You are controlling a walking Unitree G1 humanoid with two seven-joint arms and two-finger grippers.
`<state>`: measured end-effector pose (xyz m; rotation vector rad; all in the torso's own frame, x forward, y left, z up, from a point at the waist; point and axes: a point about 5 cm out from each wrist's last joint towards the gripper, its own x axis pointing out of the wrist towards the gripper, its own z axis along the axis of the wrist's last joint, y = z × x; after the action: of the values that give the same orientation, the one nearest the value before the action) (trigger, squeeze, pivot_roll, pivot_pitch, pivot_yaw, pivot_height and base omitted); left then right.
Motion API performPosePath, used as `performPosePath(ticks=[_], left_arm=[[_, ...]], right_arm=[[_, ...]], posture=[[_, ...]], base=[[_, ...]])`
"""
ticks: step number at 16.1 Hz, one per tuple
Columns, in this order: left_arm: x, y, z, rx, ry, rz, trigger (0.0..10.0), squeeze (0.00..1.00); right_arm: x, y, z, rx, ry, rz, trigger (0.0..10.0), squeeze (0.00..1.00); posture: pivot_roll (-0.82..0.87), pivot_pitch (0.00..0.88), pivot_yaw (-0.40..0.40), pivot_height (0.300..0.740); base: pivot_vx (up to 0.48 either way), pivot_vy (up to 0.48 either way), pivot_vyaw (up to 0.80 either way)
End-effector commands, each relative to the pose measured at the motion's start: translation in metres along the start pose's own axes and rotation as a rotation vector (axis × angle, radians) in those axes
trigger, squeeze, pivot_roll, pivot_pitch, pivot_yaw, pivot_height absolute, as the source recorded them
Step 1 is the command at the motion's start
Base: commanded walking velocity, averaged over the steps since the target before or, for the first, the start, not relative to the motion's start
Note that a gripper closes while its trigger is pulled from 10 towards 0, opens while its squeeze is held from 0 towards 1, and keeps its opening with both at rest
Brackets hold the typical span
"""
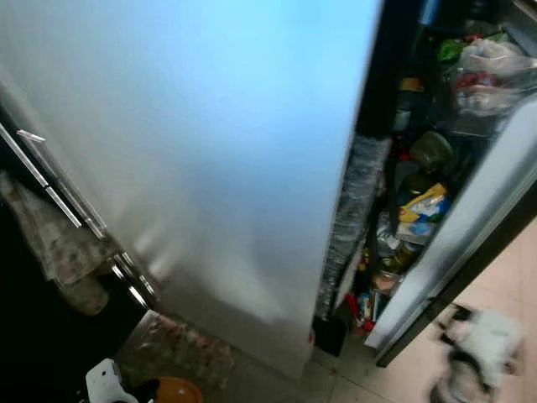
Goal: Restocking fridge
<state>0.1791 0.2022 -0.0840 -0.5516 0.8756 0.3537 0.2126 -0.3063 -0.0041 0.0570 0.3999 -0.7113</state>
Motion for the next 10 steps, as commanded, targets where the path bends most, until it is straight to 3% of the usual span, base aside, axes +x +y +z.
performPosePath(ticks=[1, 4, 5, 8, 10], left_arm=[[-0.001, 0.004, -0.004, 0.024, 0.024, 0.014, 10.0, 0.0], [-0.001, 0.004, -0.003, 0.009, 0.024, 0.019, 10.0, 0.0], [-0.001, 0.005, -0.001, 0.0, 0.018, 0.025, 10.0, 0.0], [-0.001, 0.008, -0.001, 0.008, 0.022, 0.042, 10.0, 0.0], [-0.002, 0.012, -0.002, 0.027, 0.032, 0.057, 10.0, 0.0]], right_arm=[[-0.007, 0.016, -0.028, -0.025, 0.138, 0.118, 10.0, 0.0], [-0.036, 0.034, -0.082, -0.277, 0.393, 0.371, 10.0, 0.0], [-0.048, 0.028, -0.101, -0.371, 0.481, 0.405, 10.0, 0.0], [-0.058, 0.016, -0.117, -0.298, 0.576, 0.289, 10.0, 0.0], [-0.068, 0.015, -0.128, -0.316, 0.613, 0.306, 10.0, 0.0]], posture=[[-0.08, 0.018, 0.094, 0.74], [-0.06, 0.015, 0.085, 0.74], [-0.05, 0.015, 0.083, 0.74], [-0.03, 0.014, 0.092, 0.74], [-0.04, 0.021, 0.1, 0.74]], base=[[0.0, 0.0, 0.0], [0.0, 0.0, 0.0], [0.0, 0.0, 0.0], [0.0, 0.0, 0.0], [0.0, 0.0, 0.0]])
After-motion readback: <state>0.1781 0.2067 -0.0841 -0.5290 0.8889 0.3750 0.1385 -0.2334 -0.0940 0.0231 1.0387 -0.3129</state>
